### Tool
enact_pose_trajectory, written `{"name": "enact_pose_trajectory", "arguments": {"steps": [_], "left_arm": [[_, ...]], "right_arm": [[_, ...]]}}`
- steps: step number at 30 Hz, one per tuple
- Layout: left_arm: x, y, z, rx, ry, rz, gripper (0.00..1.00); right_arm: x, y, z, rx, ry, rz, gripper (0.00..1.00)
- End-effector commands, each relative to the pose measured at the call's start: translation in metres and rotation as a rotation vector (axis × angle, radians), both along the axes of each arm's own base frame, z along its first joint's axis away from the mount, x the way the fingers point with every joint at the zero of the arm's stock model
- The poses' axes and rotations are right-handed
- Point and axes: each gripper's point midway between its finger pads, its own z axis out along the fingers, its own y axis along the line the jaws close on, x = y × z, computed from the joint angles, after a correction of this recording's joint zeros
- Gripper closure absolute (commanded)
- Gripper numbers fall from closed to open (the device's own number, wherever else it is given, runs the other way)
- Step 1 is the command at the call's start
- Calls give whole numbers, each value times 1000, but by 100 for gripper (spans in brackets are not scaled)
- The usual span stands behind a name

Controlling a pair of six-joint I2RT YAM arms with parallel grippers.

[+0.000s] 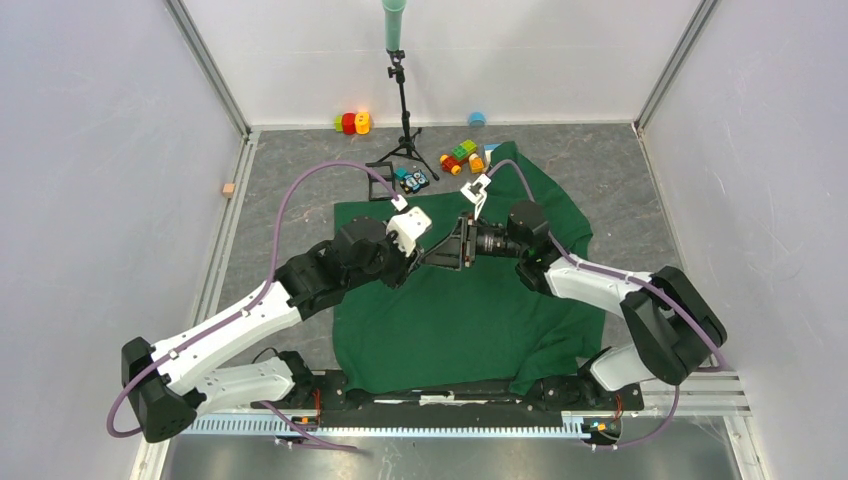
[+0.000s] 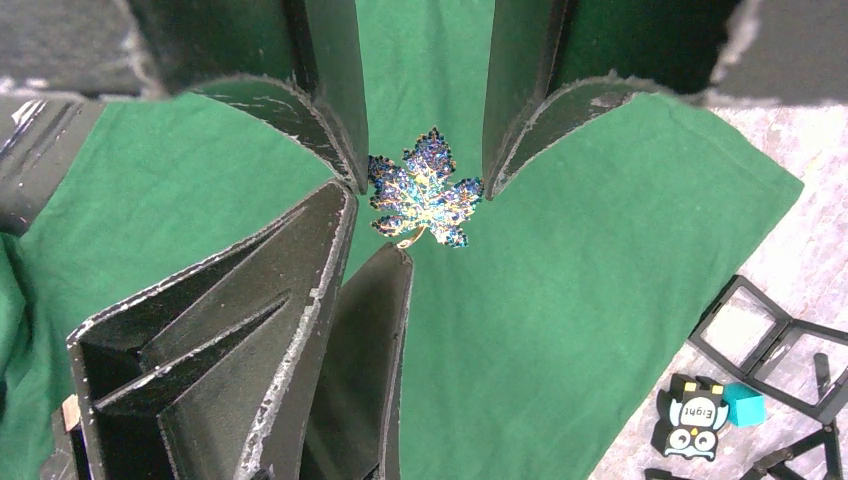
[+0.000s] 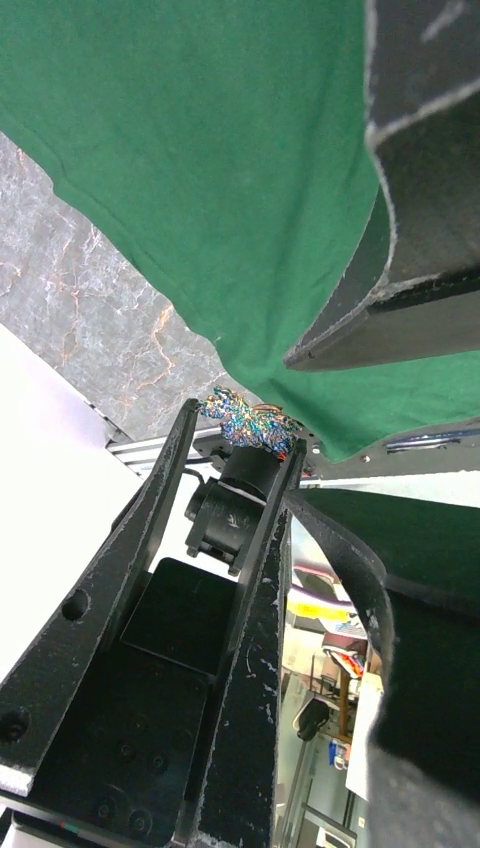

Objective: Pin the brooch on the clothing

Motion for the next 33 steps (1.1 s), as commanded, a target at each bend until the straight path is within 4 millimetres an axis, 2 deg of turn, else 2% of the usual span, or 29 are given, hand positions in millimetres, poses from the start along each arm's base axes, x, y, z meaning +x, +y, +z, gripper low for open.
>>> {"name": "enact_pose_trajectory", "arguments": {"steps": [1, 15, 26, 33], "left_arm": [[3, -7, 10, -20, -53, -32, 59], [1, -8, 9, -28, -50, -43, 59], [2, -8, 8, -27, -52, -37, 59], [1, -10, 8, -35, -48, -41, 59]], "right_arm": [[2, 9, 28, 81, -69, 37, 50], [10, 14, 17, 66, -46, 25, 57], [8, 13, 22, 71, -64, 29, 67], [10, 14, 19, 64, -65, 26, 69]]}}
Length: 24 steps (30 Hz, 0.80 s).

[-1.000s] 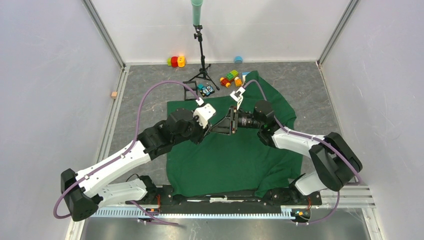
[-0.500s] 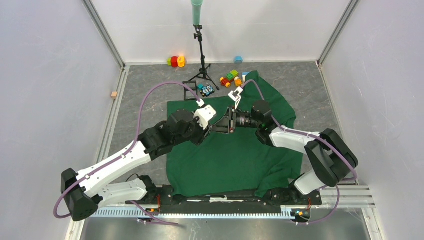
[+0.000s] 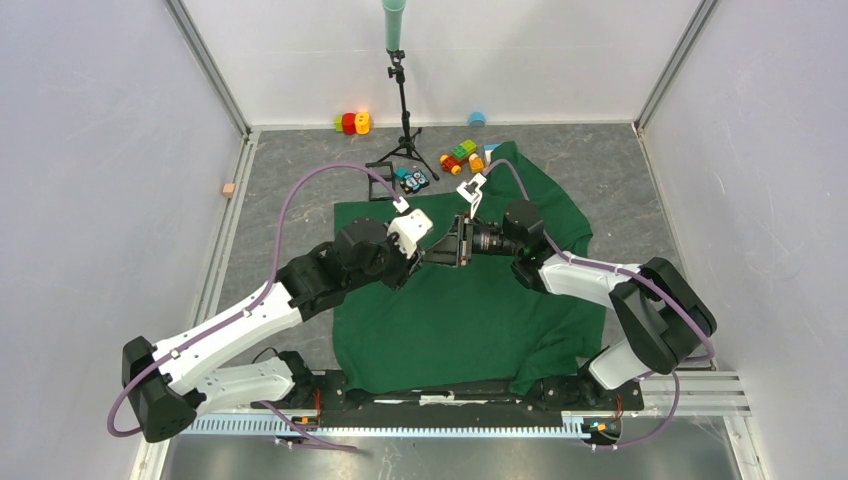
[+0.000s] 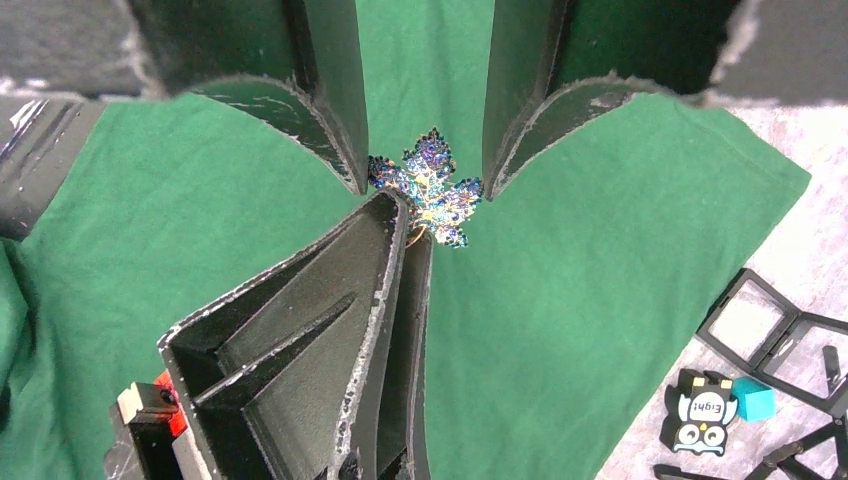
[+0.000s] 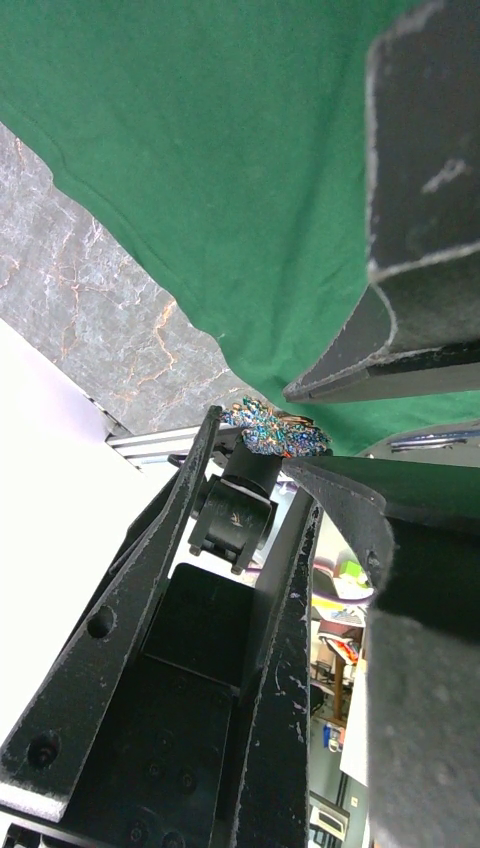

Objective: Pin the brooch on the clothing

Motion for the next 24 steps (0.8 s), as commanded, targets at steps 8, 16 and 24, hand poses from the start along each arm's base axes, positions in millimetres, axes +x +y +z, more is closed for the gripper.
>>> {"name": "enact_pose_trajectory", "arguments": {"steps": [8, 16, 24], "left_arm": [[1, -10, 9, -38, -34, -39, 59], [-3, -9, 15, -59, -33, -42, 20], [6, -6, 47, -251, 100, 127, 0]], "right_arm": [[7, 7, 22, 40, -97, -8, 80], [20, -8, 15, -46, -223, -138, 100], [41, -59, 1, -282, -549, -372, 100]]}}
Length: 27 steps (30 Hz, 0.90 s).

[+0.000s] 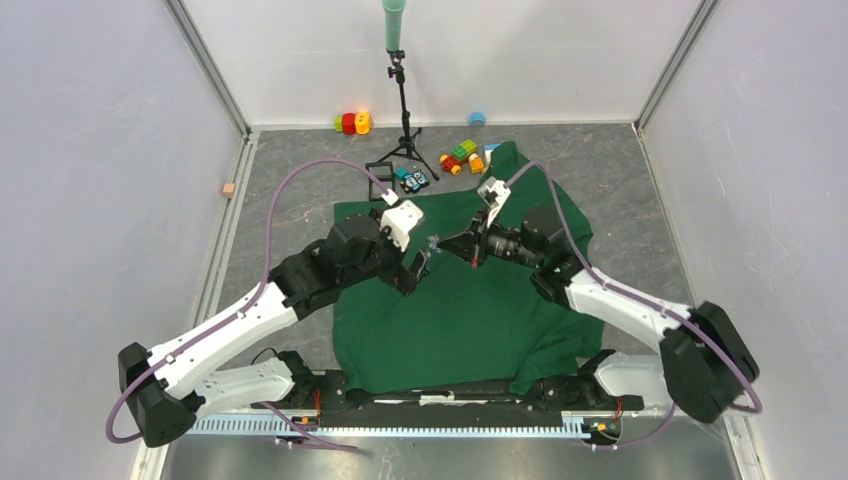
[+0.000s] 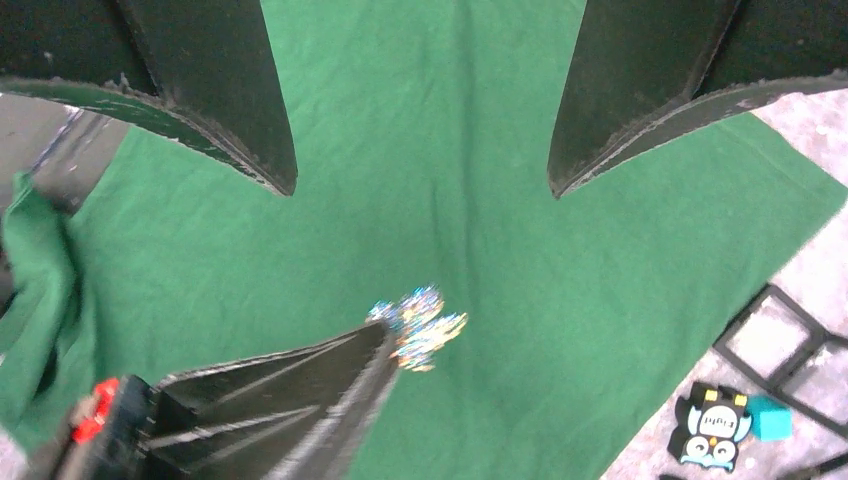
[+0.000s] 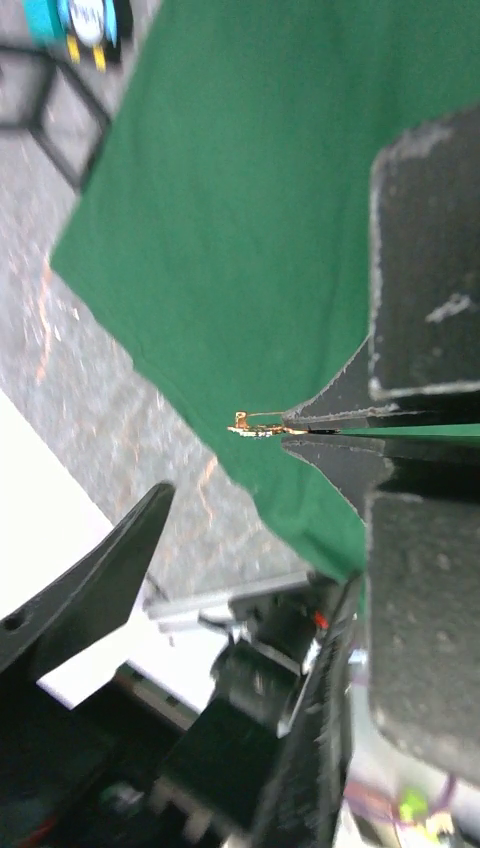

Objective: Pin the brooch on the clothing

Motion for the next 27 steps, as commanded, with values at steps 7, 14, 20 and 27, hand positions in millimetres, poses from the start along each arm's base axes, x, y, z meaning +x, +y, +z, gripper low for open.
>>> {"name": "enact_pose_trajectory", "arguments": {"steps": [7, 14, 20, 27], "left_arm": [[14, -29, 67, -586, 423, 267, 0], [12, -69, 46, -826, 688, 238, 7], [11, -81, 35, -844, 736, 231, 11], [14, -85, 22, -883, 773, 254, 16]], "right_arm": [[7, -69, -3, -256, -561, -315, 100], [-3, -87, 0, -313, -686, -507, 100], [-8, -84, 6, -396, -767, -599, 100], [-14, -61, 7, -453, -830, -579, 100]]}}
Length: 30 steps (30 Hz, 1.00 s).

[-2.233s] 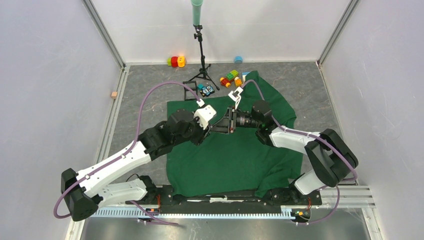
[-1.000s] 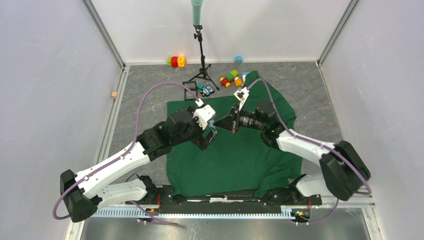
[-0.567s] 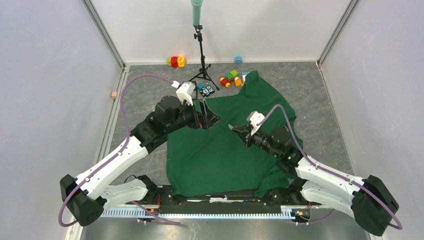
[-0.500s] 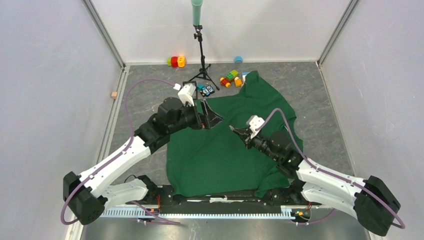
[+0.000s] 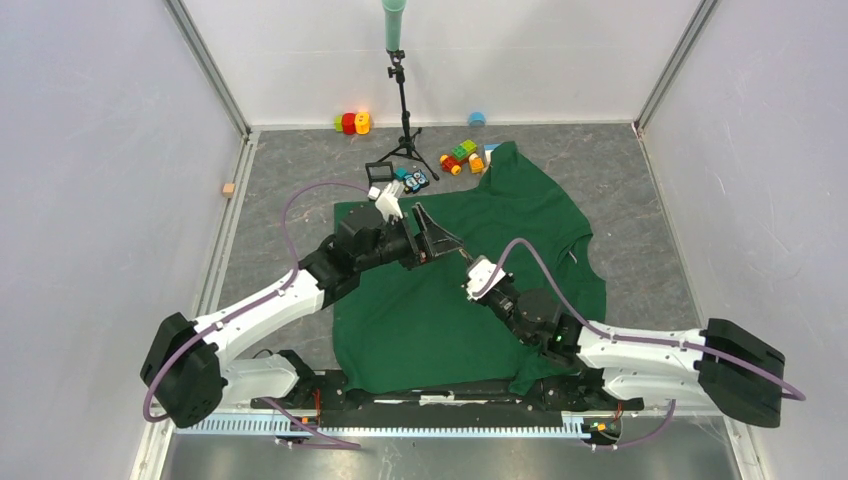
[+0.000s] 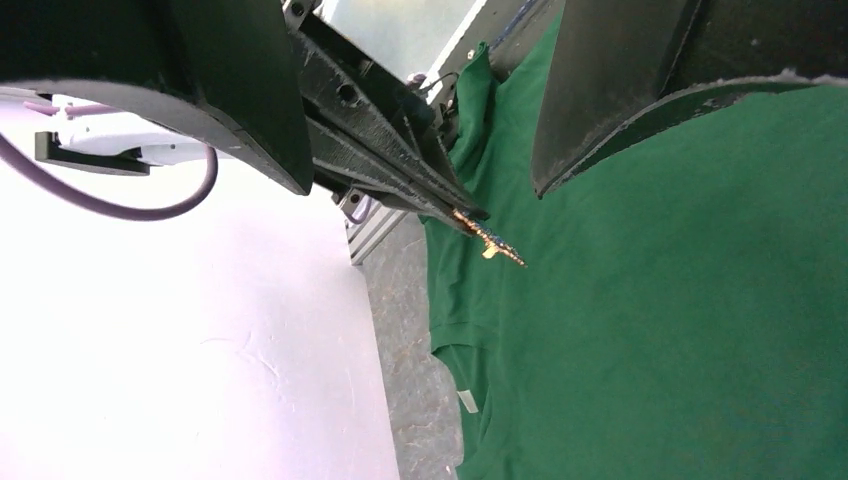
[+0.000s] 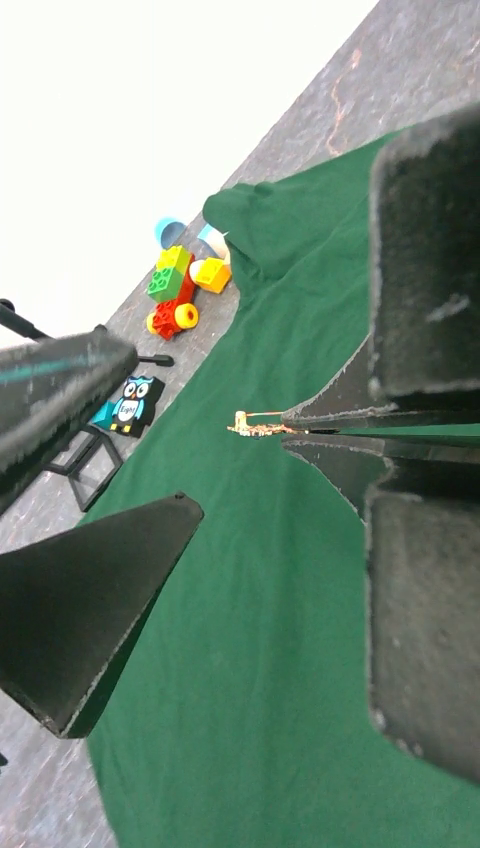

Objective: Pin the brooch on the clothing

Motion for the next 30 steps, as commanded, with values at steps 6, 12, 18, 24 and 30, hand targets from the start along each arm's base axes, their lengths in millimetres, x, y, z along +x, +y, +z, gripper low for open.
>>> {"name": "enact_pose_trajectory", "arguments": {"steps": [6, 12, 18, 24, 30], "left_arm": [[3, -9, -7, -60, 40, 14, 26], [3, -10, -13, -48, 49, 9, 44], [5, -12, -8, -65, 39, 8, 51], [4, -14, -13, -56, 50, -3, 60], [3, -15, -9, -74, 45, -9, 76]], "right_arm": [[1, 11, 34, 5, -115, -78, 100], [0, 17, 32, -18, -123, -79, 100], [-1, 22, 31, -47, -130, -84, 100], [-2, 24, 32, -64, -143, -91, 100], [-3, 26, 30, -82, -145, -99, 100]]}}
